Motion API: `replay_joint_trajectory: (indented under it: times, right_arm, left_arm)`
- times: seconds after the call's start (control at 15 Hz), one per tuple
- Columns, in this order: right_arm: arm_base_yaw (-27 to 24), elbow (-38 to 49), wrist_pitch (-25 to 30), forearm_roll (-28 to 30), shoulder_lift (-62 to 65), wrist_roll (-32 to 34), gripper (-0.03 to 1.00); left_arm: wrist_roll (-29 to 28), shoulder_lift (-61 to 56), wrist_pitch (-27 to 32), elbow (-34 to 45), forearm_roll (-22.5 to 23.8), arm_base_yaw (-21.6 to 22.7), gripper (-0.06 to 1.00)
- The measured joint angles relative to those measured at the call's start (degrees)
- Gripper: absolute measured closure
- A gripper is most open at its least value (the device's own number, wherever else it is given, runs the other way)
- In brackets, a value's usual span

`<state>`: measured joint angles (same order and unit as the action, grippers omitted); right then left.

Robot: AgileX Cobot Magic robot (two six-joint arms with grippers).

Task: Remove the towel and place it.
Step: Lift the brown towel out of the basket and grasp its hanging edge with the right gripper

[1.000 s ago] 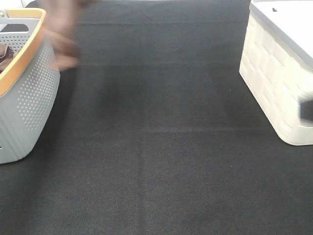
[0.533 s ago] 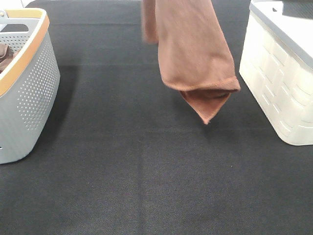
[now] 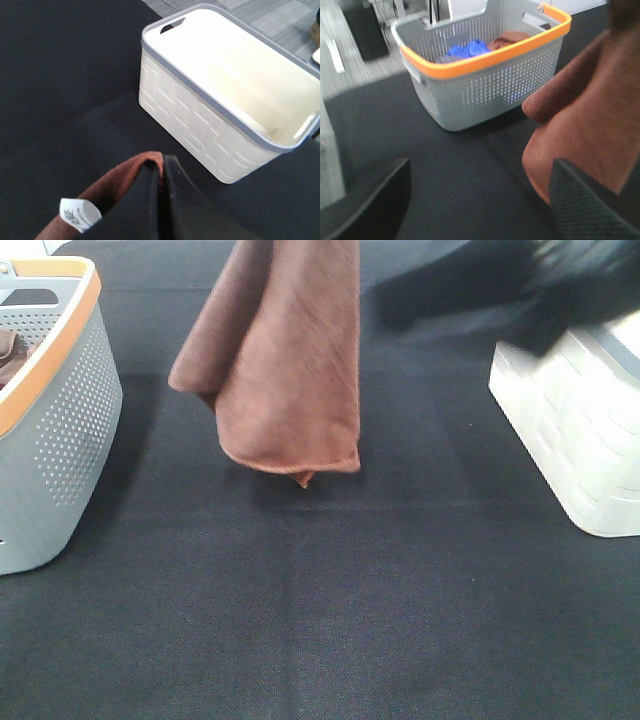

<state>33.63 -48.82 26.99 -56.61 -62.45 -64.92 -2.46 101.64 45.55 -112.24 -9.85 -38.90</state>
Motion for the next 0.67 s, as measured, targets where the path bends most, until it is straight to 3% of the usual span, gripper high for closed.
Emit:
replay_joint_trajectory:
  times: [0.13,0.27,0.47,0.67]
  right_arm:
    - [9.63,0.0,-11.17,6.59,-4.76,0.52,0.24]
    - [17.25,0.0,-22.63,8.14,-10.43,1.32,0.24]
    - [19.6,0.0,-28.65,6.88,-16.79,2.01,0.24]
    - [19.6,0.06,-30.6,4.76,-20.4,4.64,0.24]
  left_arm:
    - [-0.17,0.0,2.81,0.0,0.23,-0.23,0.94]
    - [-0.17,-0.23,6.25,0.0,0.34,-0.23,0.94]
    - [-0.57,-1.95,8.88,0.0,0.52,-0.23,0.94]
    - [-0.8,-3.9,10.08,0.0,1.66,-0.23,0.94]
